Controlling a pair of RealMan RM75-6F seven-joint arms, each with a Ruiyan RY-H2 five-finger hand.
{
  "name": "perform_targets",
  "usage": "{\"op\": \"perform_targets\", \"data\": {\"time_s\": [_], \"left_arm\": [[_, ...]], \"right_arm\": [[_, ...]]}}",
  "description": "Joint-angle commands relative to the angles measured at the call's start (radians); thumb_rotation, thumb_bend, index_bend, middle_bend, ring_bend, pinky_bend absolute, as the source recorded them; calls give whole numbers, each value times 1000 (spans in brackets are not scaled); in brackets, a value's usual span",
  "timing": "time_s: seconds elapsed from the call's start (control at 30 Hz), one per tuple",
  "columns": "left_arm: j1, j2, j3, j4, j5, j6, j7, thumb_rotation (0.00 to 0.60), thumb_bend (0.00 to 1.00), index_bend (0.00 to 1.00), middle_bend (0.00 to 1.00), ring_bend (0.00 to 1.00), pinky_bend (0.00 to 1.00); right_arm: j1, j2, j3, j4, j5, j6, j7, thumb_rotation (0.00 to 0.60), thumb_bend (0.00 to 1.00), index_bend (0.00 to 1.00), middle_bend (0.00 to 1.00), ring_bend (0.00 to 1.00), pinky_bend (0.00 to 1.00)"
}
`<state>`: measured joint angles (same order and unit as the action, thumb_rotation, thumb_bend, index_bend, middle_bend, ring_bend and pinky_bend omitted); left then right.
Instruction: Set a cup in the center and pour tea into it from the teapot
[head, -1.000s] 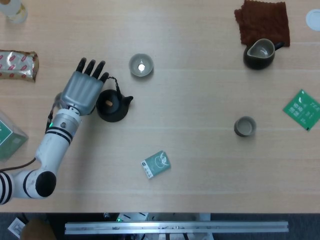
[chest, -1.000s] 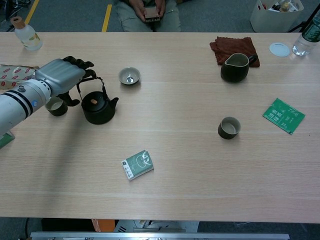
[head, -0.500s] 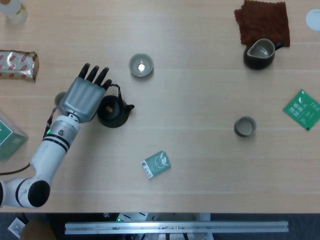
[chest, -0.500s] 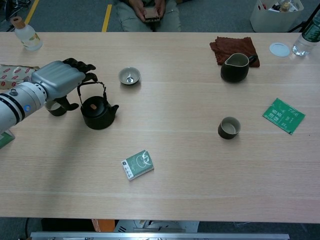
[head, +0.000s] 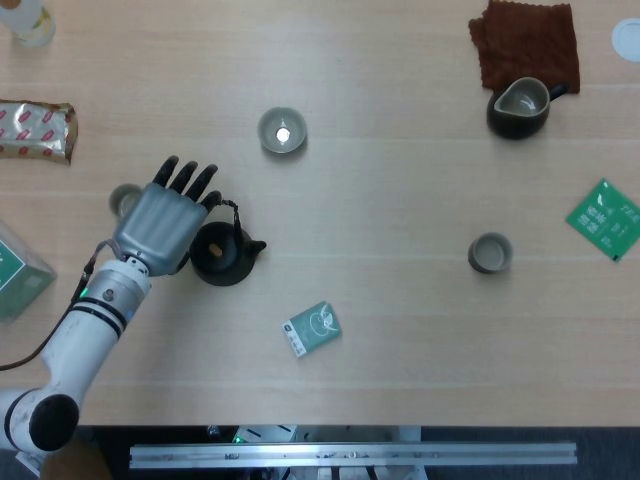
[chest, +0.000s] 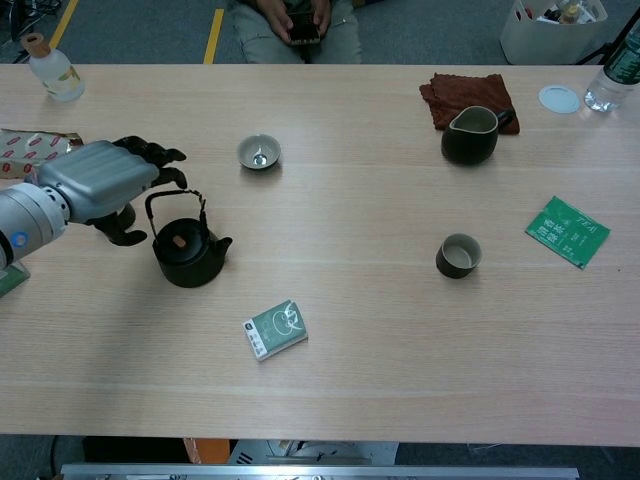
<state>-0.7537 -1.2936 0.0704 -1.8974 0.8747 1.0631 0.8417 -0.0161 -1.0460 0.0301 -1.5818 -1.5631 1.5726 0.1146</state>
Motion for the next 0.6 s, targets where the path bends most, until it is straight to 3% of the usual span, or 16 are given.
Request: {"op": "perform_targets", "data": {"time_s": [0.03,0.27,0.4,0.47,0.6], "left_arm": [[8,5,8,-9,26,17,-4,600,281,184,0,0,5],[4,-4,-7,12,13,11,-21,600,281,183,0,0,5],[-9,-16,-42,54,-37,-16,-58,600,281,170,13,0,5],[-15,-18,-64,64,-67,-28,-84,600,281,166,89,31,5],[-28,-6,-109,73,-134,-74,-160,572,281,167,262,196,5]], "right_arm": [[0,0,0,1,0,0,0,600,220,307,313,172,296],[-1,-1,0,4,1,0,5,600,221,306,313,172,296],[-1,-2,0,8,3,-3,10,600,221,307,313,172,296],[-2,-2,-1,10,3,-2,12,600,220,306,313,172,296],[-4,-3,1,16,8,-2,18,600,220,307,313,172,296]]}}
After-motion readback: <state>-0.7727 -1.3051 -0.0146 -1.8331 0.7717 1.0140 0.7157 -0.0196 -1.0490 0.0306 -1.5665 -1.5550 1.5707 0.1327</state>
